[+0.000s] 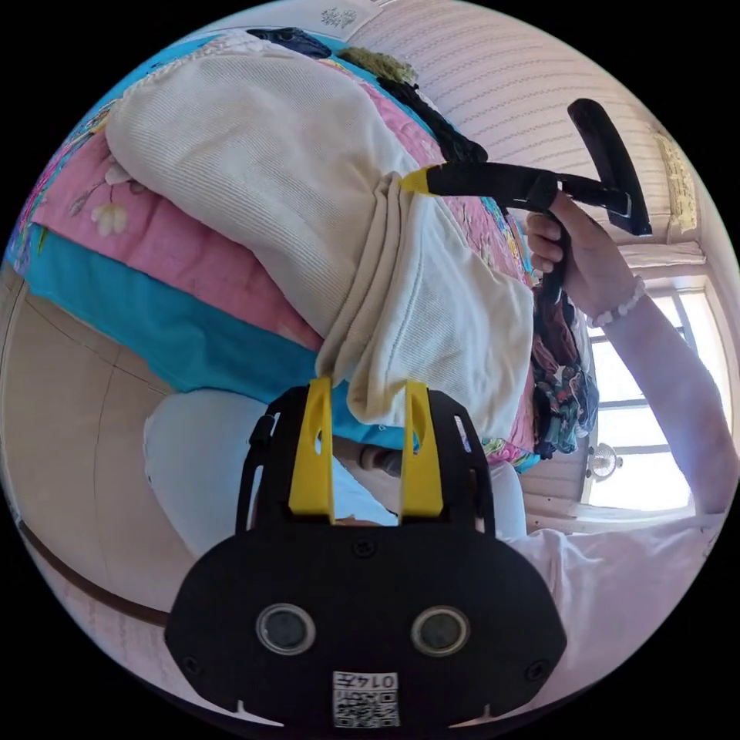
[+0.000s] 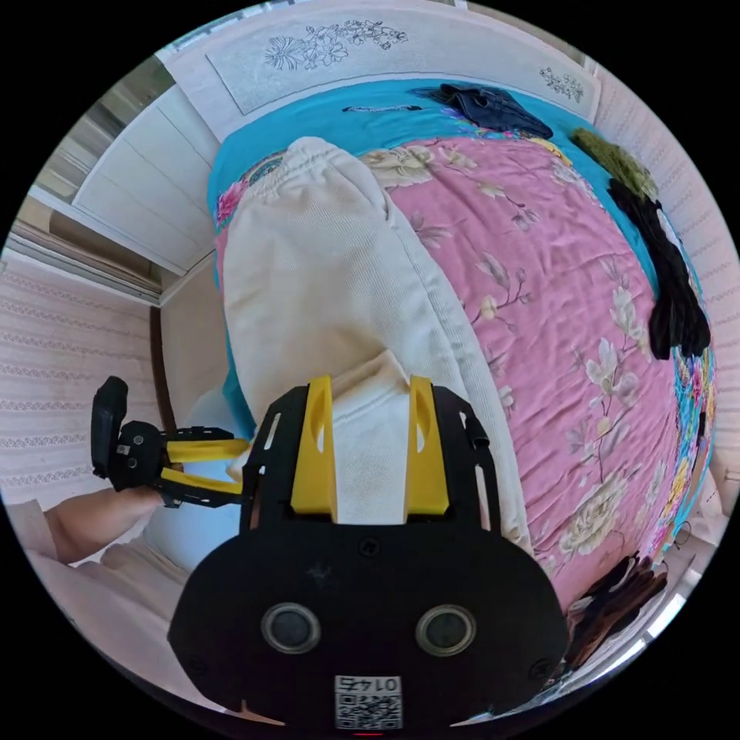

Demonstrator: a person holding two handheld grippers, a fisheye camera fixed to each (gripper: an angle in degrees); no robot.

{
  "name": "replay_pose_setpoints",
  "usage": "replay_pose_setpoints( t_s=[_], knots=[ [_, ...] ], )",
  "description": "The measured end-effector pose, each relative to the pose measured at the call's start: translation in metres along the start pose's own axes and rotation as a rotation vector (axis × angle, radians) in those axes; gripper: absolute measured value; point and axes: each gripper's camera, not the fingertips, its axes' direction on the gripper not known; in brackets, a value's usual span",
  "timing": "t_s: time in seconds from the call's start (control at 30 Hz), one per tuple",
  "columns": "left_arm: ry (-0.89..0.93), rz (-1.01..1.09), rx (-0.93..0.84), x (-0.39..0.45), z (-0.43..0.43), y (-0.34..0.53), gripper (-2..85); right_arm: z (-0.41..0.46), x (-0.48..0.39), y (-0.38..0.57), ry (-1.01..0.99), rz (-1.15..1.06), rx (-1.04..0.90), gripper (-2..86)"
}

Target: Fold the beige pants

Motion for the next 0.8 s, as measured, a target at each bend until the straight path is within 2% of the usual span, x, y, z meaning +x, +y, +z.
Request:
replay_pose_setpoints(
  t_s=[0.03,0.1,0.17,0.23,0.33,0.4,0.57,0.67,0.73,0.8],
  knots=[
    [0.008,0.001,-0.008,-0.004,0.0,0.0,10.7,0.011,0.0,-0.008,0.022,-0.009,-0.06,13.6],
    [-0.016,0.013,-0.011,-0.008,-0.002,0.001,7.5,0.018,0.006,-0.014,-0.03,0.033,-0.061,12.8],
    [-0.016,0.045,0.01,-0.012,-0.011,0.007,4.6,0.014,0.014,-0.02,-0.105,0.057,-0.088,8.1],
    [-0.008,0.078,0.044,-0.012,-0.027,0.016,3.9,0.003,0.014,-0.021,-0.099,0.007,-0.103,4.6],
    [0.043,0.163,0.157,-0.008,-0.074,0.032,3.3,-0.033,0.013,-0.022,-0.116,-0.076,-0.042,3.4],
    [0.013,0.205,0.235,-0.008,-0.106,0.037,3.1,-0.058,0.013,-0.03,-0.156,-0.117,0.015,3.3],
    [-0.185,0.247,0.41,-0.033,-0.189,0.007,3.0,-0.109,-0.004,-0.083,-0.066,-0.209,0.152,3.4],
    [-0.265,0.233,0.504,-0.054,-0.23,-0.02,3.3,-0.126,0.006,-0.116,-0.106,-0.102,0.252,4.2],
    [-0.316,0.188,0.47,-0.075,-0.238,-0.04,4.0,-0.126,0.019,-0.132,-0.168,-0.012,0.254,5.3],
    [-0.304,0.102,0.359,-0.108,-0.226,-0.057,5.0,-0.119,0.034,-0.137,-0.192,0.063,0.221,7.4]
  ],
)
